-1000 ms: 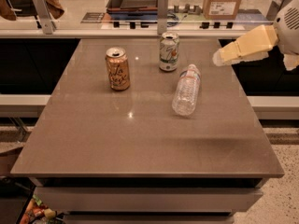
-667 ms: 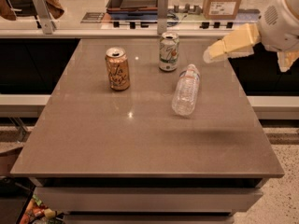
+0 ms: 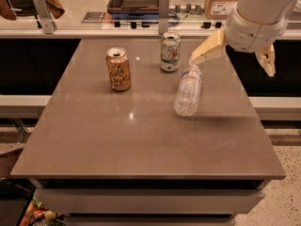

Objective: Place water bottle upright

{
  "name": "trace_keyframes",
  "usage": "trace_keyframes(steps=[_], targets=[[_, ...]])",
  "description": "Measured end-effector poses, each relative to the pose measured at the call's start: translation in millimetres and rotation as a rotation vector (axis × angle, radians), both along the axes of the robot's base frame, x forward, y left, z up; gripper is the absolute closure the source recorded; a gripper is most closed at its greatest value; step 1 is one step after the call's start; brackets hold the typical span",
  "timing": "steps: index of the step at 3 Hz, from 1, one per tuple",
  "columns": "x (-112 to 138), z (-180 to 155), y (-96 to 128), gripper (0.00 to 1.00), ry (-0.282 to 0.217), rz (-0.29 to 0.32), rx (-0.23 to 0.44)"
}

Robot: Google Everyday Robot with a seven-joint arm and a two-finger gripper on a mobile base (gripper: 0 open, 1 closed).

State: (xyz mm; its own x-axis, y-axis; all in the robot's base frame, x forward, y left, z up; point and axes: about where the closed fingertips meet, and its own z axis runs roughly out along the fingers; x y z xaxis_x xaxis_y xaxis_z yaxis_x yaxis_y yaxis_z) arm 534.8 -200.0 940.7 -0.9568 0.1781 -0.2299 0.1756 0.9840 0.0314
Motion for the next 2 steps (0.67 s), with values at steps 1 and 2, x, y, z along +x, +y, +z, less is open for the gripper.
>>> trace_keyframes(steps=[1, 2], targets=[[11.8, -12.8, 5.6, 0.00, 0.020, -0.065, -0.007], [23.7, -23.3, 17.3, 0.00, 0.008, -0.088, 0.011]])
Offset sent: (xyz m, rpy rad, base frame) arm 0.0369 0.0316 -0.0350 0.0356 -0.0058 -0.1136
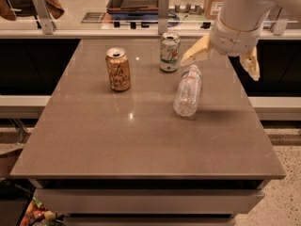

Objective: Place water bottle upright

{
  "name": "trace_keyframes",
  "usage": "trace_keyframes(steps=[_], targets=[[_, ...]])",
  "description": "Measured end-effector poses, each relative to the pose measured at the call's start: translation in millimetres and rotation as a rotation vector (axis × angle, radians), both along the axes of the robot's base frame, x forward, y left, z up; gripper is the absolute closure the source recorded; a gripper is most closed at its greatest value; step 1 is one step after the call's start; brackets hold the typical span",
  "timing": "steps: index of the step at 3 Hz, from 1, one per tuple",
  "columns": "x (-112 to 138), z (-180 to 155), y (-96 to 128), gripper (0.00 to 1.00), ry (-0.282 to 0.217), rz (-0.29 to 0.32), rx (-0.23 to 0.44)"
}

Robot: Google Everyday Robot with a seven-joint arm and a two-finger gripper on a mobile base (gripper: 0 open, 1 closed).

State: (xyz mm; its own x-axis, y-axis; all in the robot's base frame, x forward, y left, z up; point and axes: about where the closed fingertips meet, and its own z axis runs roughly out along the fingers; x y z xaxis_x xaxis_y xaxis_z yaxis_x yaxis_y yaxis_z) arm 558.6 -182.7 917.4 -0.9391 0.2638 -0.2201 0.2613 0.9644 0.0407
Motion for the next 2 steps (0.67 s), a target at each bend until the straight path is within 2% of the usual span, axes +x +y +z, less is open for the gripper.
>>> trace_keyframes(steps=[1, 2], targets=[[15.9, -10.9, 14.1, 0.00, -0.010, 0.010, 0.029], [27.7, -25.3, 23.0, 0.00, 0.005, 0.020, 0.048]])
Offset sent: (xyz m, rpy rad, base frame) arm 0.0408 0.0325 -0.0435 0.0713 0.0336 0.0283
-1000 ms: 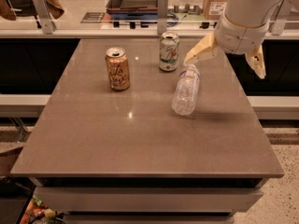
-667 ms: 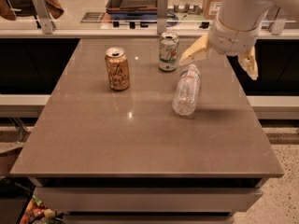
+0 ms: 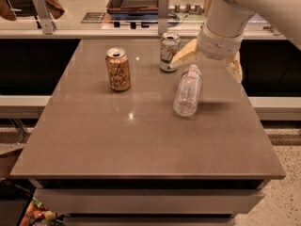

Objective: Place water bottle upright

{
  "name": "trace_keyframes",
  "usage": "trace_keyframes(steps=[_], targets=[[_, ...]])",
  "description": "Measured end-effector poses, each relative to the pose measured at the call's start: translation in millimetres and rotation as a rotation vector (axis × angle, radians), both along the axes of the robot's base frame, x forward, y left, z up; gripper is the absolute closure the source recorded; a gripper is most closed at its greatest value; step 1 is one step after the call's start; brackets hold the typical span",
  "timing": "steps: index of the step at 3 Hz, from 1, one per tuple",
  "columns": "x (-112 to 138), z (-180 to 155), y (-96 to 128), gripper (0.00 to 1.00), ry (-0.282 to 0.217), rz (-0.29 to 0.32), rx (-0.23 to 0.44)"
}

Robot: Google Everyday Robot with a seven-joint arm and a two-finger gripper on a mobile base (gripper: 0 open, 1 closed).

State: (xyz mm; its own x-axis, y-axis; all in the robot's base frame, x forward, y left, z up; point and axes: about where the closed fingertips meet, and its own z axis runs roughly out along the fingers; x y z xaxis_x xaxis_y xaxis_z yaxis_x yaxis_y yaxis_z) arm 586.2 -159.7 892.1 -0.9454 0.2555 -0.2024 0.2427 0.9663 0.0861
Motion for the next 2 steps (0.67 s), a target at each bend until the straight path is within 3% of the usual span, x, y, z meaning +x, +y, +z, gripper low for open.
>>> trace_keyframes(steps=[2], targets=[[13.2, -29.5, 9.7, 0.00, 0.062, 0.018, 0.024]])
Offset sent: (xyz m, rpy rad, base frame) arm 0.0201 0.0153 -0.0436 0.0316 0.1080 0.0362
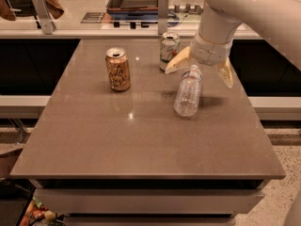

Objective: Place water bottle upright

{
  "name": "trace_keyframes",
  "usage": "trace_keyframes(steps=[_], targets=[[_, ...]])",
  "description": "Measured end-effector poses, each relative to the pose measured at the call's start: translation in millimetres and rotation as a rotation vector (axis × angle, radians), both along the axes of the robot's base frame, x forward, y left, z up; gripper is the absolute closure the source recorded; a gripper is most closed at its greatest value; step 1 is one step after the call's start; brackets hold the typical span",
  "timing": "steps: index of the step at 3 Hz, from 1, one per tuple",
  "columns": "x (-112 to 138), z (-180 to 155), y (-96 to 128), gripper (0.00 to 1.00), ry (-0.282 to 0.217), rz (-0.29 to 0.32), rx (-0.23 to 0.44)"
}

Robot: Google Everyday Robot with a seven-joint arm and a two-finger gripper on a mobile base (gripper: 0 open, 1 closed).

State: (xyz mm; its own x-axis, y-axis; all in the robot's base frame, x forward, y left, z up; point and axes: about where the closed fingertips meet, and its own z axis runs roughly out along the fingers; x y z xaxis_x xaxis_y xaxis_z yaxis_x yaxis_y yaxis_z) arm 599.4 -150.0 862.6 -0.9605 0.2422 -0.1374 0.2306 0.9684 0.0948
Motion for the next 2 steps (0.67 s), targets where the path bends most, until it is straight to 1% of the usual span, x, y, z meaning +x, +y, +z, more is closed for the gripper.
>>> trace_keyframes(steps=[1, 2], targets=[[6.8, -10.5, 5.2, 0.00, 0.037, 0.009, -0.014], [8.2, -17.3, 8.6, 0.00, 0.059, 0.012, -0.023]])
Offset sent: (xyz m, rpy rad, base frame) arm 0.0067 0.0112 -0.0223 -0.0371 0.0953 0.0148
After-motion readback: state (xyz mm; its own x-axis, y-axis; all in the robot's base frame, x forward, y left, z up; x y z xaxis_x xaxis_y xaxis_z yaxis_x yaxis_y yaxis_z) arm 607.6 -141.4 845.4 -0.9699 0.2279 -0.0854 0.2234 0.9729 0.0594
